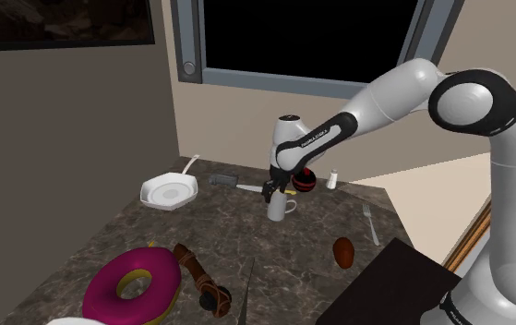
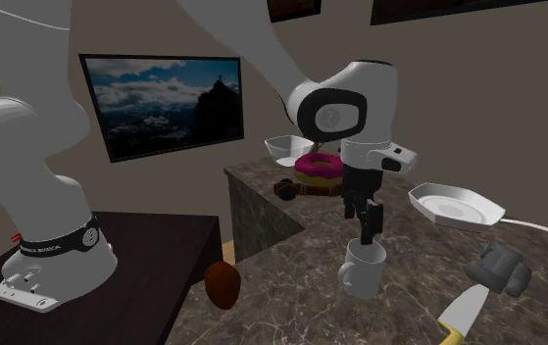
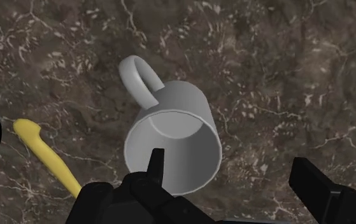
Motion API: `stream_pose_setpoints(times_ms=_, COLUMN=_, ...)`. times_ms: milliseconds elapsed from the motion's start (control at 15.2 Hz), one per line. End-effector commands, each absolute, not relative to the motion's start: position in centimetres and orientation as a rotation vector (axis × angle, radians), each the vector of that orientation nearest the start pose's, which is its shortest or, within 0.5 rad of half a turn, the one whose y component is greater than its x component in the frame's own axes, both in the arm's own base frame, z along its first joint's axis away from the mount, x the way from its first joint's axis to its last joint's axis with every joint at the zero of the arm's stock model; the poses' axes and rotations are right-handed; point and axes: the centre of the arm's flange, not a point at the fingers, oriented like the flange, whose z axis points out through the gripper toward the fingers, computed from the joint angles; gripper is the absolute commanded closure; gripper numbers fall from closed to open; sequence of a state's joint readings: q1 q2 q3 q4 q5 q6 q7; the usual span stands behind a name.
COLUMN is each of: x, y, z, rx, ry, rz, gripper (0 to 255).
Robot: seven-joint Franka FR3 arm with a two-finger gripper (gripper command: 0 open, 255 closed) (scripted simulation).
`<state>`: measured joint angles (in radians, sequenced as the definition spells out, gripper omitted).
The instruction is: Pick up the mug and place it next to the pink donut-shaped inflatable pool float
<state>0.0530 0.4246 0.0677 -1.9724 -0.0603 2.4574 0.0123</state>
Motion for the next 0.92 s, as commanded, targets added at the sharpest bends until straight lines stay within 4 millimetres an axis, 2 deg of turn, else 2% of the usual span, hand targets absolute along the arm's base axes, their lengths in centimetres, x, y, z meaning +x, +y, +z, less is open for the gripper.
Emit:
stream_pose_setpoints(times_ms=0, x=62.2, y=7.3, z=25.1, rx=-3.139, ry=-0.231, rz=-0.105, gripper=0)
stream_pose_setpoints(times_ms=396, x=62.5, y=7.3, z=21.6, rx=-3.139, ry=-0.231, rz=-0.105, gripper=0)
stream_pose_setpoints(times_ms=858, x=62.5, y=7.3, z=21.6, rx=-3.139, ry=-0.231, rz=-0.105, gripper=0)
